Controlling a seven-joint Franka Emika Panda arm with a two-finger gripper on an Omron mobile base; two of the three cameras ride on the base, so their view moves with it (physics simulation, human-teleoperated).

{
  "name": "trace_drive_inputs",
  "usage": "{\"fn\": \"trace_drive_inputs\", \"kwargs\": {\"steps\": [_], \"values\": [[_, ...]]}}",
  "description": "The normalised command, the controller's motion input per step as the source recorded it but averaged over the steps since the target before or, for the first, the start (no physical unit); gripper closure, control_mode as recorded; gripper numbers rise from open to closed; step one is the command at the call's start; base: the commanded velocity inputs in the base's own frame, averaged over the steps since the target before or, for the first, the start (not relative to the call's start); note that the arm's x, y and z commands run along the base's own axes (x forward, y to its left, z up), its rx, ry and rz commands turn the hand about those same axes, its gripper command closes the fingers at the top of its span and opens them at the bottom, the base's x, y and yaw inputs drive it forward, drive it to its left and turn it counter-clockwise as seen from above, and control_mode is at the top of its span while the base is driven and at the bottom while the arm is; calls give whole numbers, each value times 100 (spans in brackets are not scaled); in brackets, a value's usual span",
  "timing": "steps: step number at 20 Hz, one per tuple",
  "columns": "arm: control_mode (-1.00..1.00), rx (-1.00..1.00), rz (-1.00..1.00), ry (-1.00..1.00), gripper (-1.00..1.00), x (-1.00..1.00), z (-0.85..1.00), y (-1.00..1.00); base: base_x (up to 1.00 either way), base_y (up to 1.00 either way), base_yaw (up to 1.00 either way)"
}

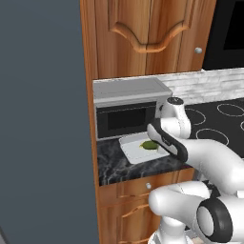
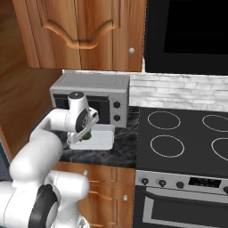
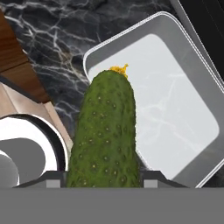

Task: Take the cucumber and squash out of the freezer and place them in the tupperware container on the counter. Then put the tupperware containing the vegetables back in the freezer.

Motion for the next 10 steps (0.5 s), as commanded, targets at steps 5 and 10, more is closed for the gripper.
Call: {"fn": "trace_drive_inputs", "kwargs": {"steps": [5, 10], "values": [[-100, 0, 0, 0, 100, 24, -15, 0, 0, 0, 0], [-100, 0, 0, 0, 100, 23, -23, 0, 0, 0, 0]]}}
